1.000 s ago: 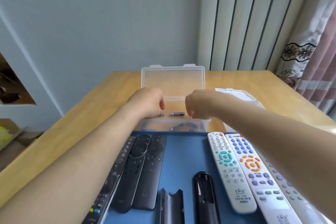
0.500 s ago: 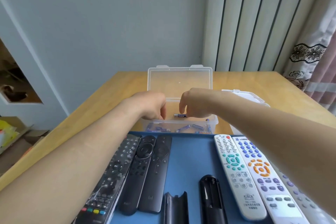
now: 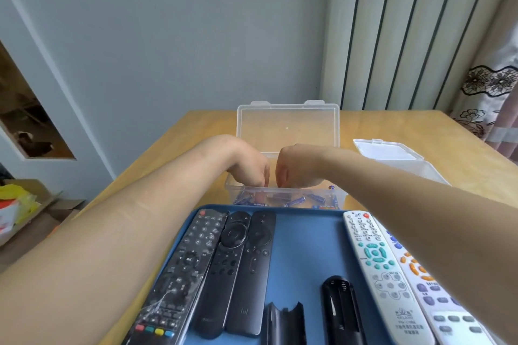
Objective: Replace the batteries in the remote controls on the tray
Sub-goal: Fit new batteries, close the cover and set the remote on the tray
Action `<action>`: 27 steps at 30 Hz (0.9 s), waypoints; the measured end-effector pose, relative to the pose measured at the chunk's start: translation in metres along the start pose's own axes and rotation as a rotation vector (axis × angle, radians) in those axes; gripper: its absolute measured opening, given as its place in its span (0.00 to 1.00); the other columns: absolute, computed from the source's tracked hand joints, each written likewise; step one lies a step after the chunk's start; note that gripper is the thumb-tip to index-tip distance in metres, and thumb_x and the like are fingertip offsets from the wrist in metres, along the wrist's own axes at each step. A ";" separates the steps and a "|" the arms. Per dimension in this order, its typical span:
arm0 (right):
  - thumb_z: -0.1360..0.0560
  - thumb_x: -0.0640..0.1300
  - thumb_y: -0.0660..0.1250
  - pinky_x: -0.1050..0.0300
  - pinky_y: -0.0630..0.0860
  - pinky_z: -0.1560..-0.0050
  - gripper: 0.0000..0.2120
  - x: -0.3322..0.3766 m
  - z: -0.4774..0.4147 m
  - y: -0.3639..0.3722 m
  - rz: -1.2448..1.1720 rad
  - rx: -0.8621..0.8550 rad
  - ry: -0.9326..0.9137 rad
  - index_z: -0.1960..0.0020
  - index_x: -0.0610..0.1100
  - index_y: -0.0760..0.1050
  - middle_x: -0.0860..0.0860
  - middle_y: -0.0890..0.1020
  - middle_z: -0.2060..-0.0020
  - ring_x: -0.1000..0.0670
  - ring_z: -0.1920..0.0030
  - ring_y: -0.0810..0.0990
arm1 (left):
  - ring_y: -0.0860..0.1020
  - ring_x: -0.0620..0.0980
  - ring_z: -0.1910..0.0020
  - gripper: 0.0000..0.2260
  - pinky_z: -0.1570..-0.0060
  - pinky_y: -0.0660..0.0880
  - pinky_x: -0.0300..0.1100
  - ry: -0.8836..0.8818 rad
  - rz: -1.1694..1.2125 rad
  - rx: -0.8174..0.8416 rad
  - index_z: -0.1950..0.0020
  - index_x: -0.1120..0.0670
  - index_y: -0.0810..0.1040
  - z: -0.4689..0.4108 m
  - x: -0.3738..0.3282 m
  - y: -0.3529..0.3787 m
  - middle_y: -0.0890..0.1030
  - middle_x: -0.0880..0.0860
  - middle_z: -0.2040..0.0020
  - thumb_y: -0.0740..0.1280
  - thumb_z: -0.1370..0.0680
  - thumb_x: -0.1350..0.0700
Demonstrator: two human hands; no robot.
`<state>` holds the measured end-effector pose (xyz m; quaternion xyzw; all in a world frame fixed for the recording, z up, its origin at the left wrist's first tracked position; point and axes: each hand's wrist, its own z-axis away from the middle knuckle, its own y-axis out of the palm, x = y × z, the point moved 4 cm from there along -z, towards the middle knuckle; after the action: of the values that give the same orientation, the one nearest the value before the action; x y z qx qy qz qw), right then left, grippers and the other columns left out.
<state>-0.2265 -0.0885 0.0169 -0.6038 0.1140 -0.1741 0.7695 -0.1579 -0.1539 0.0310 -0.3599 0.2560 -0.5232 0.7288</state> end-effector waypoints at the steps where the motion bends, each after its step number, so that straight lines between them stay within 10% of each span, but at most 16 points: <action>1: 0.23 0.42 0.64 0.50 0.80 0.46 0.11 0.000 0.000 -0.001 -0.021 0.011 -0.002 0.45 0.43 0.82 0.46 0.84 0.49 0.43 0.48 0.81 | 0.73 0.51 0.47 0.10 0.45 0.71 0.44 -0.009 -0.001 0.014 0.43 0.55 0.81 -0.001 0.001 0.000 0.78 0.50 0.47 0.64 0.22 0.57; 7: 0.23 0.44 0.64 0.50 0.78 0.45 0.12 0.007 0.002 -0.001 -0.132 0.043 -0.035 0.44 0.44 0.83 0.47 0.84 0.49 0.43 0.51 0.80 | 0.73 0.49 0.58 0.11 0.67 0.66 0.38 -0.048 -0.043 0.073 0.51 0.49 0.84 0.003 0.007 -0.004 0.82 0.48 0.54 0.65 0.25 0.60; 12: 0.24 0.40 0.66 0.58 0.71 0.61 0.07 0.019 0.007 -0.006 -0.270 -0.036 -0.126 0.50 0.40 0.82 0.47 0.80 0.60 0.46 0.59 0.73 | 0.74 0.45 0.56 0.17 0.59 0.75 0.38 0.006 -0.117 0.077 0.50 0.42 0.79 0.012 0.003 -0.005 0.76 0.41 0.56 0.61 0.24 0.65; 16: 0.28 0.35 0.65 0.55 0.74 0.47 0.12 0.018 0.009 0.002 -0.485 0.069 -0.133 0.47 0.41 0.81 0.48 0.85 0.57 0.48 0.51 0.81 | 0.77 0.48 0.49 0.16 0.55 0.76 0.39 0.046 -0.029 0.049 0.47 0.48 0.80 0.020 0.006 -0.007 0.79 0.43 0.57 0.63 0.26 0.66; 27: 0.26 0.37 0.72 0.62 0.68 0.64 0.07 0.000 0.011 0.013 -1.071 0.024 -0.172 0.49 0.39 0.82 0.46 0.81 0.60 0.53 0.65 0.74 | 0.83 0.46 0.54 0.19 0.50 0.79 0.38 0.148 0.292 -0.123 0.41 0.53 0.81 0.031 0.030 -0.010 0.85 0.51 0.53 0.72 0.29 0.69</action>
<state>-0.2208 -0.0764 0.0071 -0.5808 -0.2751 -0.4930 0.5865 -0.1304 -0.1764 0.0583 -0.3233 0.3903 -0.4202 0.7527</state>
